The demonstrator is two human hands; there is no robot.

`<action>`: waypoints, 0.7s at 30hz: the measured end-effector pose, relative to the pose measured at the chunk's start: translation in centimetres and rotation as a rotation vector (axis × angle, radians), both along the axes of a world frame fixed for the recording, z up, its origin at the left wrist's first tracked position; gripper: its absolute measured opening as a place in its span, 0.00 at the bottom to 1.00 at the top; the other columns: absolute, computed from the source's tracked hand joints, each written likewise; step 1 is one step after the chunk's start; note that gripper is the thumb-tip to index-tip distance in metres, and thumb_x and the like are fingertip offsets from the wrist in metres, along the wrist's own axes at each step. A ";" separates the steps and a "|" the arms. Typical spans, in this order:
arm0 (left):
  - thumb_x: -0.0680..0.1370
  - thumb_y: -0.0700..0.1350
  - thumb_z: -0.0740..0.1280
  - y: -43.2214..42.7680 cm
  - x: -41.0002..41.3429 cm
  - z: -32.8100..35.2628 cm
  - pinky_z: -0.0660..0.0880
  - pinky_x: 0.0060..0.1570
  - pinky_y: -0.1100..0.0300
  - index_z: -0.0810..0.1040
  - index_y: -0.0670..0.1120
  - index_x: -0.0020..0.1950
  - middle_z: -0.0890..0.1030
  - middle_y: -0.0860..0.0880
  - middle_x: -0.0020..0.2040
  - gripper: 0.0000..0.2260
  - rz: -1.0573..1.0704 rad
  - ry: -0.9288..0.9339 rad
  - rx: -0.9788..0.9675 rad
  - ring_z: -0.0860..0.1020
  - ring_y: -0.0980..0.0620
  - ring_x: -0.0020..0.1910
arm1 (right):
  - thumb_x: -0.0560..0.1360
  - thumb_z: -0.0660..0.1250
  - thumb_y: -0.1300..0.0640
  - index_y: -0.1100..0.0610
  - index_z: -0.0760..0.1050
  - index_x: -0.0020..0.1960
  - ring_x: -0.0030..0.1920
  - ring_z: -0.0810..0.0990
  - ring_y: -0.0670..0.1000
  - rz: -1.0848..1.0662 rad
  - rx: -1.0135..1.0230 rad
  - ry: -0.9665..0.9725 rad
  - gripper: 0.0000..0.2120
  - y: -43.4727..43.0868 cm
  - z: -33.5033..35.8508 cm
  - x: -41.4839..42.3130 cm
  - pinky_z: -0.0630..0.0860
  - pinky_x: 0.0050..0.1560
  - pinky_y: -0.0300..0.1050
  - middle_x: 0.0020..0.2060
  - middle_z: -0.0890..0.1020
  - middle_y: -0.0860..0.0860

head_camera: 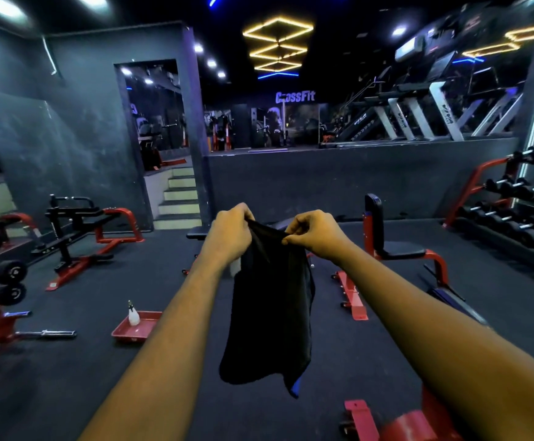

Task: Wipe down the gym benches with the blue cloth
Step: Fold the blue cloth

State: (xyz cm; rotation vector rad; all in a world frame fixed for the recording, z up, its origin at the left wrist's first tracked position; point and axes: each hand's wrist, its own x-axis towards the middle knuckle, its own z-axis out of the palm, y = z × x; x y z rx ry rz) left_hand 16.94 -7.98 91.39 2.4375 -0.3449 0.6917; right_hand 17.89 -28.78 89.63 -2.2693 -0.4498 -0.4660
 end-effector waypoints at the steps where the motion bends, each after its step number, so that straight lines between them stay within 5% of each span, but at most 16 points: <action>1: 0.79 0.36 0.58 0.4 0.1 0.1 0.75 0.44 0.51 0.76 0.47 0.46 0.80 0.45 0.44 0.09 0.021 -0.027 -0.042 0.76 0.48 0.42 | 0.70 0.79 0.58 0.56 0.84 0.43 0.39 0.83 0.43 -0.014 0.013 0.023 0.05 0.0 -0.3 0.1 0.80 0.42 0.34 0.37 0.85 0.48; 5: 0.81 0.36 0.60 2.5 0.6 0.4 0.71 0.44 0.55 0.79 0.42 0.51 0.80 0.40 0.47 0.08 0.170 -0.149 -0.198 0.78 0.42 0.47 | 0.70 0.78 0.54 0.56 0.84 0.42 0.36 0.81 0.41 -0.108 0.045 0.087 0.06 -0.9 -1.8 0.8 0.76 0.38 0.31 0.34 0.84 0.46; 13: 0.81 0.36 0.60 6.5 1.0 -0.7 0.69 0.40 0.52 0.77 0.39 0.49 0.80 0.36 0.45 0.06 0.348 -0.280 -0.315 0.78 0.38 0.44 | 0.72 0.76 0.55 0.55 0.86 0.46 0.45 0.83 0.47 -0.322 0.203 0.040 0.04 -1.7 -3.0 1.9 0.80 0.52 0.44 0.40 0.85 0.50; 17: 0.81 0.40 0.63 7.6 0.9 -0.6 0.72 0.41 0.53 0.79 0.42 0.49 0.81 0.39 0.45 0.06 0.343 -0.222 -0.311 0.79 0.39 0.45 | 0.74 0.72 0.58 0.52 0.86 0.46 0.45 0.84 0.50 -0.384 0.310 -0.004 0.04 -1.2 -2.0 1.8 0.81 0.52 0.47 0.42 0.86 0.50; 21: 0.78 0.44 0.67 8.3 0.8 0.2 0.79 0.47 0.49 0.81 0.44 0.47 0.83 0.41 0.45 0.05 0.269 -0.093 -0.252 0.81 0.41 0.45 | 0.69 0.63 0.63 0.50 0.79 0.42 0.42 0.82 0.57 -0.360 0.463 0.116 0.11 0.1 0.3 1.1 0.84 0.41 0.54 0.43 0.83 0.55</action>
